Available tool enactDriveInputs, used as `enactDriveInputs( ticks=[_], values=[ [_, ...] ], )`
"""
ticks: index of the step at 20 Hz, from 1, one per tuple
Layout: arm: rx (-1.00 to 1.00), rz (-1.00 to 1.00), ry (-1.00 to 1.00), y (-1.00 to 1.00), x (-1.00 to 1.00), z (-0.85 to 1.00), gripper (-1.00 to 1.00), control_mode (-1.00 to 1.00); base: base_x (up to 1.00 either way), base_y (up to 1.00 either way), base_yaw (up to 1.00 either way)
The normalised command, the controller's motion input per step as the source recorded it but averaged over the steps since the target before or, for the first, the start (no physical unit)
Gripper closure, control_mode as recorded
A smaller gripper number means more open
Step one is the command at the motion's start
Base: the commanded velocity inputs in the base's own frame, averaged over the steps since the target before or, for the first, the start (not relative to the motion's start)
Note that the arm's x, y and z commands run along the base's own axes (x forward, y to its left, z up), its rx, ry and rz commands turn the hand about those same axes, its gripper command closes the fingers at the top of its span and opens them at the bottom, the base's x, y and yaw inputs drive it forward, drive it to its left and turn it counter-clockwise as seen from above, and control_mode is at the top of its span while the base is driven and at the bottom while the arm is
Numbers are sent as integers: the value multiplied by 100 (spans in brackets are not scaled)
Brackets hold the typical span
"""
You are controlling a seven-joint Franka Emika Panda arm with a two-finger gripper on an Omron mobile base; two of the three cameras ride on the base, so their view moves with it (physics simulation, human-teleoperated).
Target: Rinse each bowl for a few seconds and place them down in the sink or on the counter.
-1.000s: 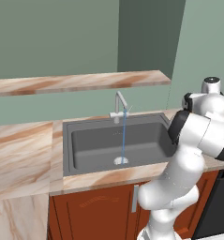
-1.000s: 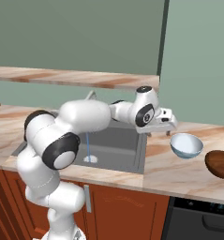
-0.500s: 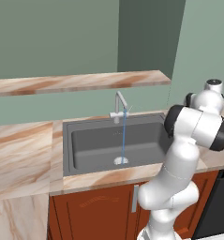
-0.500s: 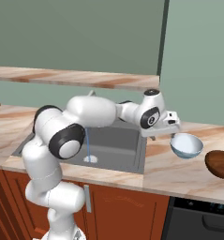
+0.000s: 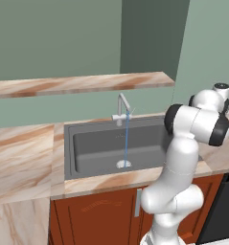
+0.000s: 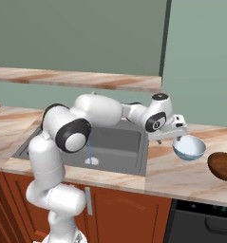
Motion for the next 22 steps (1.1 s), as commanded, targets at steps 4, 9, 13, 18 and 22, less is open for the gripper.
enactDriveInputs(
  ticks=[4,9,13,18,22],
  values=[
    [0,6,-1,-9,15,-21,-100,-100,0,0,0],
    [0,6,0,-9,16,-19,-100,-100,0,0,0],
    [0,6,0,-10,17,-18,-100,-100,0,0,0],
    [0,6,0,-13,16,-17,-100,-100,0,0,0],
    [0,5,0,-10,18,-19,-100,-100,0,0,0]
  ],
)
